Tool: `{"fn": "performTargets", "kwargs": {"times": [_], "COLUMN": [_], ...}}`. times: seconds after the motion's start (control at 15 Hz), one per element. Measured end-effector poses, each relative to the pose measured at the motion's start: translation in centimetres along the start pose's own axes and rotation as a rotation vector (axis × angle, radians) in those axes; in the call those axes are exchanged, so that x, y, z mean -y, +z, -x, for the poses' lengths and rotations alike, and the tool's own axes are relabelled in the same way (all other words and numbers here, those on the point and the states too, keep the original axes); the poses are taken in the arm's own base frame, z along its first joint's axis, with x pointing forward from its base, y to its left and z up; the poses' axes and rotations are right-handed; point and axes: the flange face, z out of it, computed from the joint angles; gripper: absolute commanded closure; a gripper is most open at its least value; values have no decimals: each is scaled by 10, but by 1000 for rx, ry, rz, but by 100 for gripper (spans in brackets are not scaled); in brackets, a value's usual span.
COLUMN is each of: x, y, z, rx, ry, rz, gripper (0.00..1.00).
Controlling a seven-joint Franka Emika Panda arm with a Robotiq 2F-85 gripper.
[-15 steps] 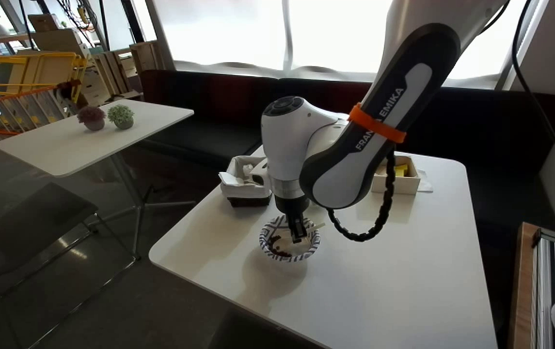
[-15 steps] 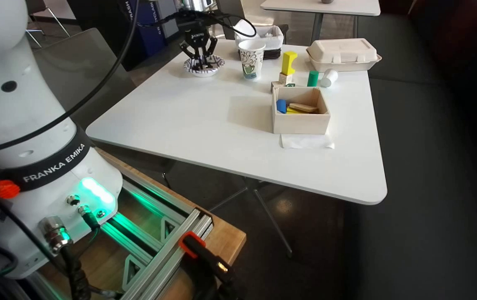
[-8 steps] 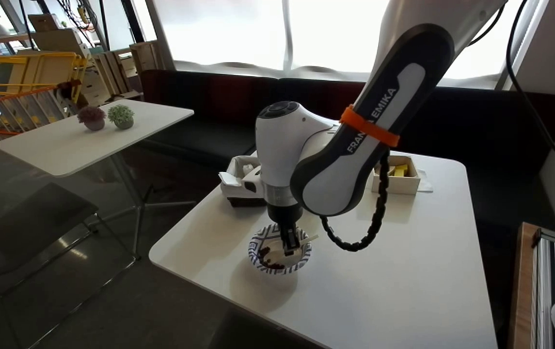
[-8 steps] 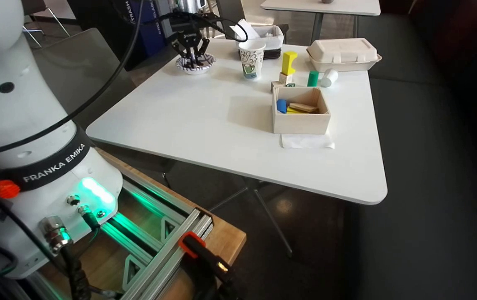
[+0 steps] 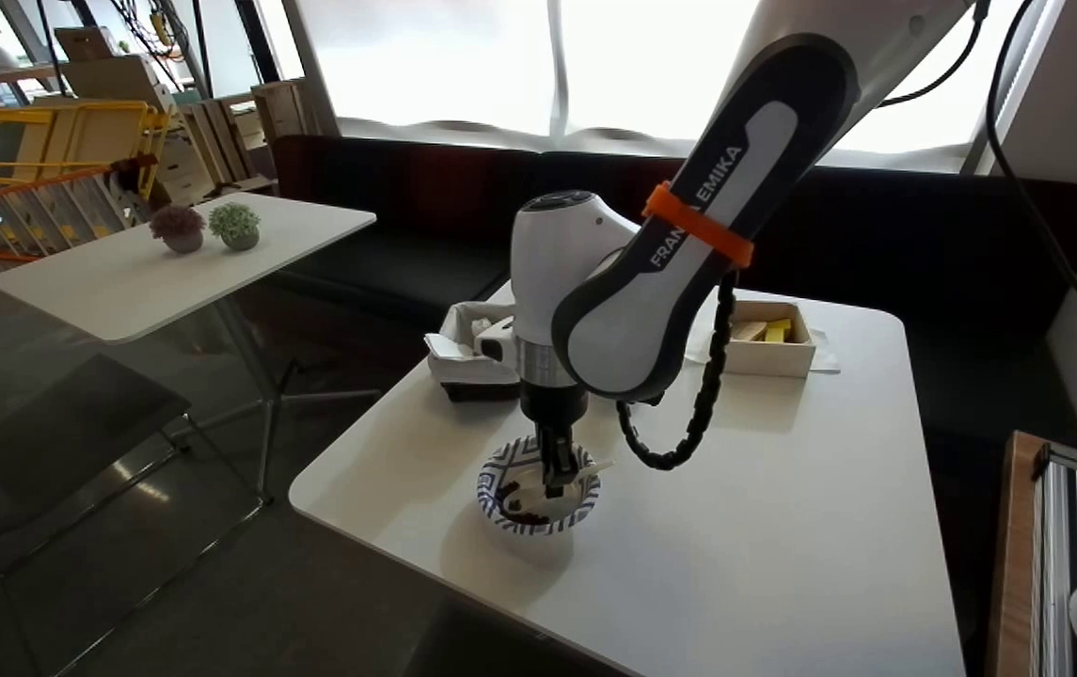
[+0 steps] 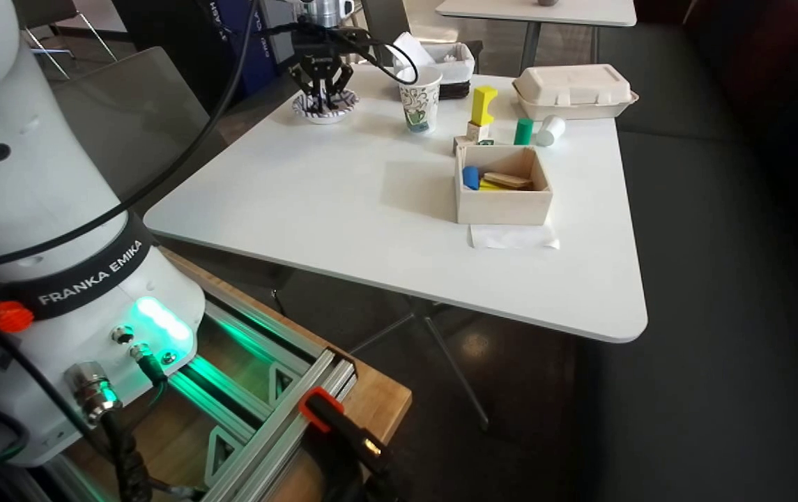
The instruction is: Pick up the spoon and scoop some of the contents from the bowl and pour them in the cup
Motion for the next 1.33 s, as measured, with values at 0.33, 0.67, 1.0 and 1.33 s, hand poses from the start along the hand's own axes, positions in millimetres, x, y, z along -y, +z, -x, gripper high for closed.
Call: {"fn": "performTargets", "kwargs": {"times": [0.33,0.67,1.0,1.33], "x": [-8,-7,-1,19], "y": [1,0,-25,-82], "z": [5,5,1,-4], "rx": [-34,-39,-53,-89], "ry": [1,-3,15,83], "rz": [-28,-33,4,85], "gripper": [96,96,96,96]}}
